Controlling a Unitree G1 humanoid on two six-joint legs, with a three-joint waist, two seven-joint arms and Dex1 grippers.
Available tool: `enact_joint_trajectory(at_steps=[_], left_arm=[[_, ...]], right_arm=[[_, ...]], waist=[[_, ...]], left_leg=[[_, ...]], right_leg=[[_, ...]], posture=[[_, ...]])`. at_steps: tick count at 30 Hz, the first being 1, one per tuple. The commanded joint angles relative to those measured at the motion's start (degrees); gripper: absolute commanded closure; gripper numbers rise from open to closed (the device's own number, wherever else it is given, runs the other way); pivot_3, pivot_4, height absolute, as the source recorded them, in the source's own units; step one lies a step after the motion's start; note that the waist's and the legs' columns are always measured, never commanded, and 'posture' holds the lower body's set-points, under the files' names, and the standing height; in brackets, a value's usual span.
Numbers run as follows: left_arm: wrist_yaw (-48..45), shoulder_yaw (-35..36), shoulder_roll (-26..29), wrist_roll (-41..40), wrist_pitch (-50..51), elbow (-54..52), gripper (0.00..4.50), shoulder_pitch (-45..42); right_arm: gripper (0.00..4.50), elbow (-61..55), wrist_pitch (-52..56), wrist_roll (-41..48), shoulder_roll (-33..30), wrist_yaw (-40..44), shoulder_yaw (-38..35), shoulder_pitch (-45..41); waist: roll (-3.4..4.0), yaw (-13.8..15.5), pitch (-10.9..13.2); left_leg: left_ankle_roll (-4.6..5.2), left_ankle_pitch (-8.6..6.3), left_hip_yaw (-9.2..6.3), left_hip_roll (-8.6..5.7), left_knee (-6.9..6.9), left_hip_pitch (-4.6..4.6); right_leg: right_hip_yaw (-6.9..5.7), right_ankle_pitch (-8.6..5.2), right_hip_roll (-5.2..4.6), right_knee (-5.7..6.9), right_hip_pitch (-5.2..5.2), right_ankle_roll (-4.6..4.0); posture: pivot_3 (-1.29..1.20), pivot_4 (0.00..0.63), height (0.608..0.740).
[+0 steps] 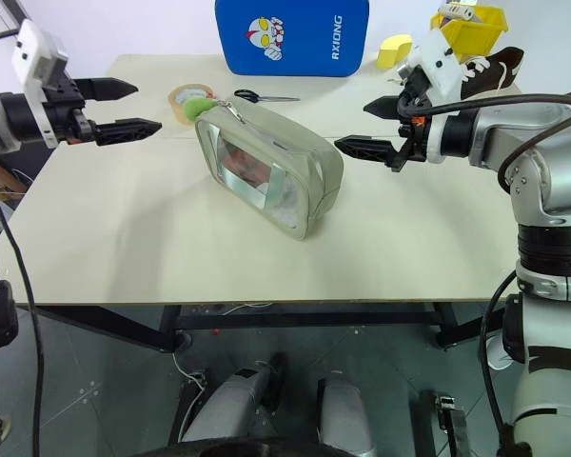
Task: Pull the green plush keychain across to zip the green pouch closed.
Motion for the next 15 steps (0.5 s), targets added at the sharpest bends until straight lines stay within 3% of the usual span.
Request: enact_joint_trajectory(at_steps=[1,7,15], left_arm=[[-0.33,1.42,0.16,-2.06,1.65,-4.21,0.03,-0.10],[-0.44,2.15,0.92,-3.23,3.19,-7.44,0.03,1.39],[-1.15,4.28,2.63,-7.89,8.45,-14.07,0.03,3.89]], right_arm=[[0.00,-1.06,-1.62,-0.73,-0.99,1.14,-0.03,-0.70],[0.00,-0.22,-2.20,-1.66,-0.41,1.31,0.55,-1.72],[0.00,-5.98,5.71,3.24,6.96,-0.58,2.65,-7.31]], waist=[[0.00,0.02,0.00],[0.00,0.00,0.00],[0.00,-1.32,0.00]], left_leg=[[0.00,0.00,0.00,0.00,0.00,0.00],[0.00,0.00,0.00,0.00,0.01,0.00],[0.00,0.00,-0.01,0.00,-0.01,0.00]], right_leg=[[0.00,0.00,0.00,0.00,0.00,0.00],[0.00,0.00,0.00,0.00,0.01,0.00],[0.01,0.00,0.00,0.04,-0.01,0.00]], posture=[[0.00,0.150,0.740],[0.00,0.150,0.740],[0.00,0.150,0.740]])
